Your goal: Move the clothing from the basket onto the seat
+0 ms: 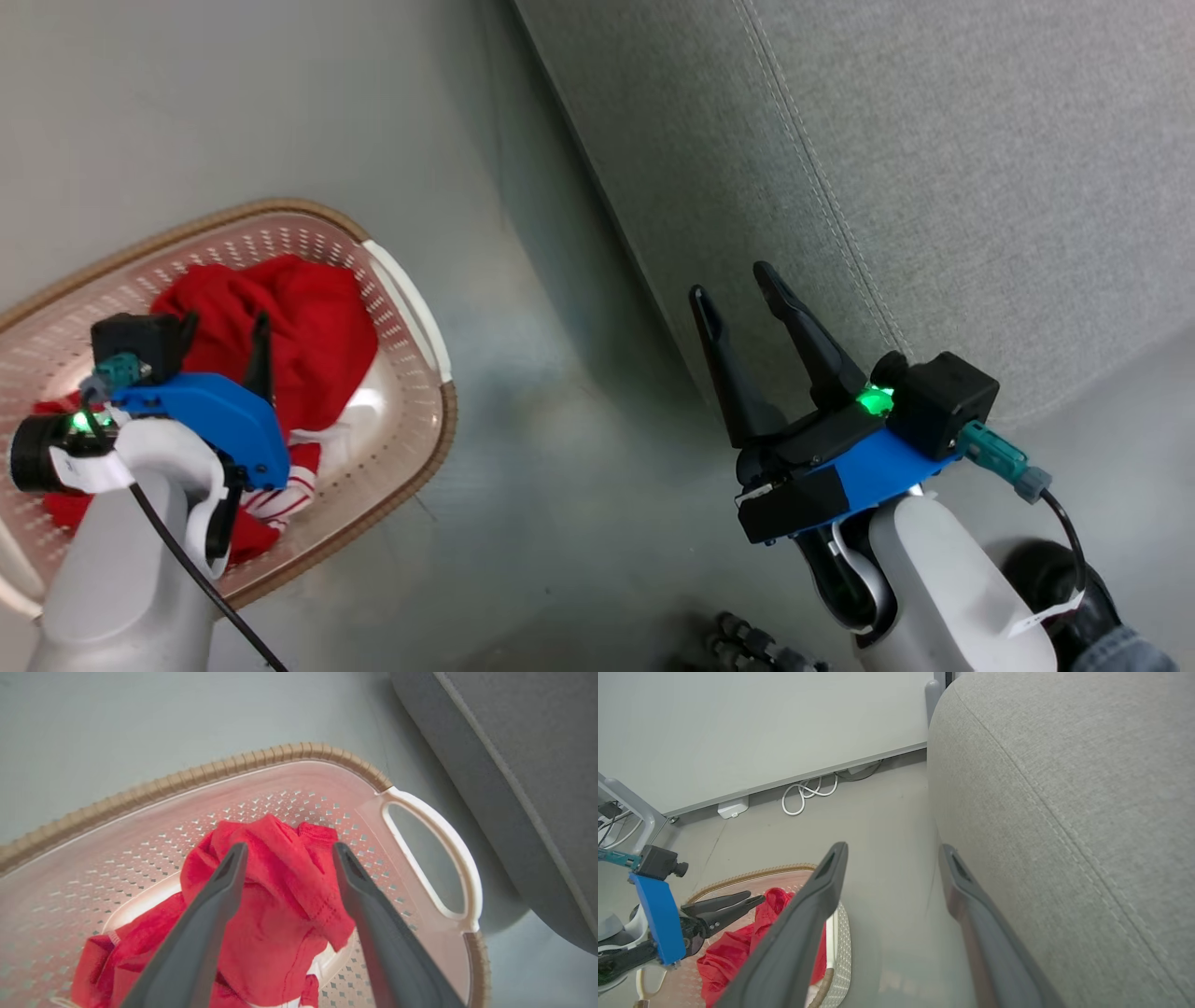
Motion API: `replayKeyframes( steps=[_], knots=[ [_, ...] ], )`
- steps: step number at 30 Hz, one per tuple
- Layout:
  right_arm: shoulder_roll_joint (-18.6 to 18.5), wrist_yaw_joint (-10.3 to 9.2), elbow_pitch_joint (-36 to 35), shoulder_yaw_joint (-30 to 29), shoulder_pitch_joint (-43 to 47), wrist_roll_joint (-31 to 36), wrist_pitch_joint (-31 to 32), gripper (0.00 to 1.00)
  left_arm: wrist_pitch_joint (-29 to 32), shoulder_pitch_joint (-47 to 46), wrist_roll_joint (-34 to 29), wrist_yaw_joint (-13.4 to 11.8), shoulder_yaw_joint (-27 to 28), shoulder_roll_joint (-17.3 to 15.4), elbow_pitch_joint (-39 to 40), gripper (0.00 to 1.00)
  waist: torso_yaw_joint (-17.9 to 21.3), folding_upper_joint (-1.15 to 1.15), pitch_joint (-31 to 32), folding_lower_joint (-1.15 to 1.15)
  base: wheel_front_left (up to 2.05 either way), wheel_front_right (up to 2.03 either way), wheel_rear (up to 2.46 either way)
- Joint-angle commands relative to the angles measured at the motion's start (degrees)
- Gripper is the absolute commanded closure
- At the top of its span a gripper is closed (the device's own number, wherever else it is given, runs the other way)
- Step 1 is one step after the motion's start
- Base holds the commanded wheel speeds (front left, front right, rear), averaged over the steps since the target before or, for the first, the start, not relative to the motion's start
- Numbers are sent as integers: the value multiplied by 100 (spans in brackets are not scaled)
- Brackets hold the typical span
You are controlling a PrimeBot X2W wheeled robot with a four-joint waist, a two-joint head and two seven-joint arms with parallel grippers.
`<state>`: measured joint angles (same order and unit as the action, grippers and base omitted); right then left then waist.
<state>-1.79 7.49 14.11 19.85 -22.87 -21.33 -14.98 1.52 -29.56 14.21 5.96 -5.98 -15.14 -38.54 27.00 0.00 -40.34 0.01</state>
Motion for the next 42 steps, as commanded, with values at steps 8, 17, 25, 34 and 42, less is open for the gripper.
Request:
replayKeyframes(
  steps=[8,17,25,34,42],
  knots=[
    [-6,1,-124,130,-3,-301,-33,0,547,-251,-26,-466,97,-198,-220,0,354,0,-496,-1,0,0,0],
    [-6,1,-195,24,153,-344,-33,0,860,-344,-63,-839,71,-210,-437,53,335,0,-571,-1,0,0,0],
    [-6,1,-193,85,113,-388,-34,0,802,-320,7,-782,23,-216,-445,100,330,0,-567,-1,0,0,0],
    [-7,1,33,223,-118,-221,-33,0,634,-156,191,-738,13,-34,-418,100,178,0,-86,-1,0,0,0],
    [-10,1,471,-17,64,390,-30,0,314,-201,293,-514,-216,414,-828,100,-335,0,816,-1,0,0,0]
  ],
)
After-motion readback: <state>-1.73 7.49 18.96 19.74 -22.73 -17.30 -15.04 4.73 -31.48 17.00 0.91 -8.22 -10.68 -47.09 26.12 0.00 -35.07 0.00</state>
